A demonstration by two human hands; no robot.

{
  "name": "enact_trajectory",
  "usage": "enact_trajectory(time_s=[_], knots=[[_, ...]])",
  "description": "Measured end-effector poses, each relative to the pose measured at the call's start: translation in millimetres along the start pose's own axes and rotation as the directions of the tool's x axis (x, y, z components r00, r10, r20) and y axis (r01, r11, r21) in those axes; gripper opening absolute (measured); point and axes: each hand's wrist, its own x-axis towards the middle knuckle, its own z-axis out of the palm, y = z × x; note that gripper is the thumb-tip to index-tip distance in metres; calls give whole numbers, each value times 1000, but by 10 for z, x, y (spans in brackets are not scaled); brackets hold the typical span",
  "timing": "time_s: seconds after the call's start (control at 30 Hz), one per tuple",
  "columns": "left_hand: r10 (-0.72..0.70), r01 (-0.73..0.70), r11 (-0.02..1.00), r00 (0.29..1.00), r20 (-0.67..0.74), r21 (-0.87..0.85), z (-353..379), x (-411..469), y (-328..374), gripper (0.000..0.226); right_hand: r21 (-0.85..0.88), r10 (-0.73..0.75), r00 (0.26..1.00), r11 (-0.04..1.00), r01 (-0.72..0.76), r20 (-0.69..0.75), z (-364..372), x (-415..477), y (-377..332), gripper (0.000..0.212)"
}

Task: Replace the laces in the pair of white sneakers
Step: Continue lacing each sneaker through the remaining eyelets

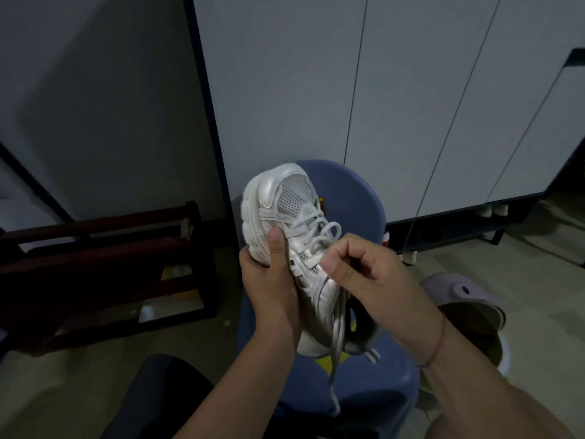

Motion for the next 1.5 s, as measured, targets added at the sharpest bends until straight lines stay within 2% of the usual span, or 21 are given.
enact_trajectory(time_s=[0.07,0.17,0.23,0.33,0.43,0.57,0.7,0.77,0.83,0.97,1.1,1.27,1.4,1.5], knots=[[27,-27,999,999,19,19,-11,-38,1,55,-96,69,990,992,-81,-121,7,-2,-4,48],[59,-61,997,997,58,41,-20,-65,0,50,-147,95,979,982,-122,-182,-17,-10,12,47],[49,-51,998,998,42,33,-20,-44,6,48,-133,17,993,991,-33,-117,-31,-15,17,43],[24,-24,1000,999,21,-3,-7,-9,2,59,-128,-132,990,982,137,45,-42,-21,11,33],[-22,23,1000,999,29,-21,5,-5,-8,60,-140,-174,975,971,194,141,-61,-21,4,28],[-40,41,999,999,34,-11,9,-15,-23,64,-151,-73,992,985,88,101,-120,-22,-34,27],[24,-26,999,999,41,39,15,-29,-7,52,-112,170,983,978,-177,-70,-151,-27,-68,51],[67,-71,995,995,71,65,2,-43,3,46,-129,228,966,961,-243,-121,-147,-22,-46,48],[106,-113,991,991,84,78,-15,-47,6,46,-156,228,965,956,-247,-126,-145,-20,-22,42],[105,-110,990,993,57,83,-18,-8,0,39,-123,119,993,985,-119,-13,-154,-33,-12,30],[49,-49,998,999,23,27,-26,36,-7,61,-111,-25,985,993,44,173,-133,-51,-58,28],[34,-35,999,999,33,22,-32,29,3,64,-115,-87,952,985,126,293,-111,-72,-98,28],[7,-7,1000,999,52,-3,-27,28,39,62,-98,-67,983,992,84,169,-117,-61,-90,32],[5,-5,1000,998,67,-1,-18,35,58,62,-109,22,1000,994,-20,17,-110,-47,-81,26]])
